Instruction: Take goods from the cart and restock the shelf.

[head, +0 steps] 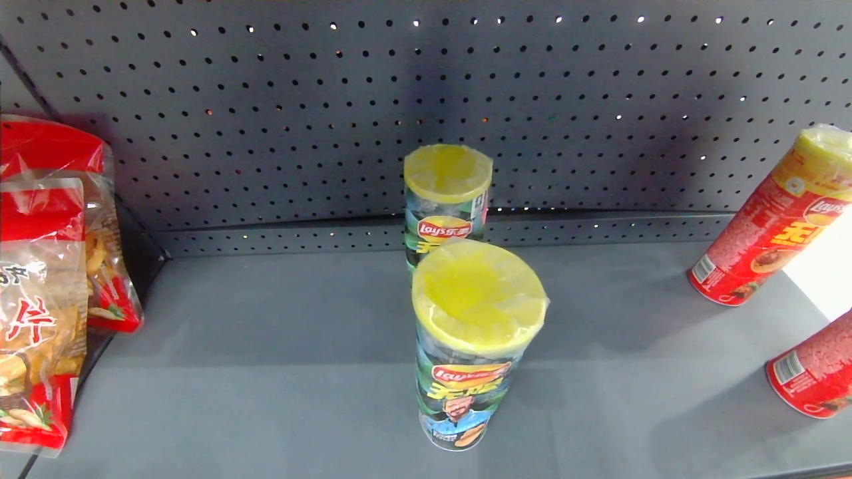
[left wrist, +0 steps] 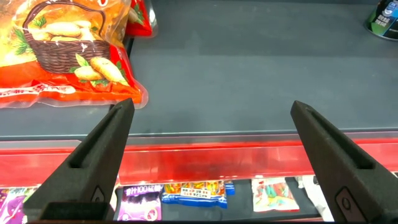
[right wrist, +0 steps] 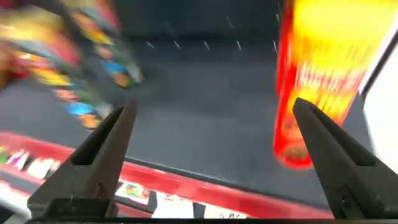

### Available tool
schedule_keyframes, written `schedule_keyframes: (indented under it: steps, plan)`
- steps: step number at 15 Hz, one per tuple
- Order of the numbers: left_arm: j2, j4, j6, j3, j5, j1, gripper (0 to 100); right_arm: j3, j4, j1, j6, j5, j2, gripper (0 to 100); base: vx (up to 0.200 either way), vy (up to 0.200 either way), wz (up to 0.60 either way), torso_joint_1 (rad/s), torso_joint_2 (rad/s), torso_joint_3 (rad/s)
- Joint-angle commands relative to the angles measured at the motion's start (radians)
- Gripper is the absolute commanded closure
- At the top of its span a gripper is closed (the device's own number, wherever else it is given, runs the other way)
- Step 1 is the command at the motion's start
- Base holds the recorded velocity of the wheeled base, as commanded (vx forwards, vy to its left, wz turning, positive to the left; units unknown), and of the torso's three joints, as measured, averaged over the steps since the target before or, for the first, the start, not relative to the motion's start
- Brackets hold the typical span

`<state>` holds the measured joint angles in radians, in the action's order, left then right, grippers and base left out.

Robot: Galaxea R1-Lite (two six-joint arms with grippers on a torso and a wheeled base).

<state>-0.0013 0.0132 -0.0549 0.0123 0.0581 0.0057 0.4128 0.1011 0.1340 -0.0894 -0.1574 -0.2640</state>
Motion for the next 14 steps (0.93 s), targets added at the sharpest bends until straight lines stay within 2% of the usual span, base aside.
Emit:
schedule_keyframes:
  steps: [1,3,7,9,10,11,14]
  plan:
    - [0.001,0.001,0.0,0.0,0.0,0.0,0,-0.229,-0.04,-0.074,0.026,0.006,0.06,0,0.0,0.0,0.0,0.0,0.0,0.0]
    - [0.001,0.001,0.0,0.0,0.0,0.0,0,-0.232,0.144,-0.14,0.06,0.007,0.149,0,0.0,0.0,0.0,0.0,0.0,0.0]
    - [0.001,0.001,0.0,0.0,0.0,0.0,0,-0.266,0.158,-0.131,0.065,0.049,0.256,0,0.0,0.0,0.0,0.0,0.0,0.0]
    - [0.001,0.001,0.0,0.0,0.0,0.0,0,-0.29,0.114,-0.133,0.053,0.095,0.264,0,0.0,0.0,0.0,0.0,0.0,0.0]
    - [0.001,0.001,0.0,0.0,0.0,0.0,0,-0.344,0.006,-0.133,0.043,0.154,0.264,0,0.0,0.0,0.0,0.0,0.0,0.0]
    - [0.001,0.001,0.0,0.0,0.0,0.0,0,-0.413,-0.182,-0.133,0.026,0.193,0.264,0,0.0,0.0,0.0,0.0,0.0,0.0]
    - [0.001,0.001,0.0,0.0,0.0,0.0,0,-0.413,-0.185,-0.133,0.016,0.208,0.264,0,0.0,0.0,0.0,0.0,0.0,0.0]
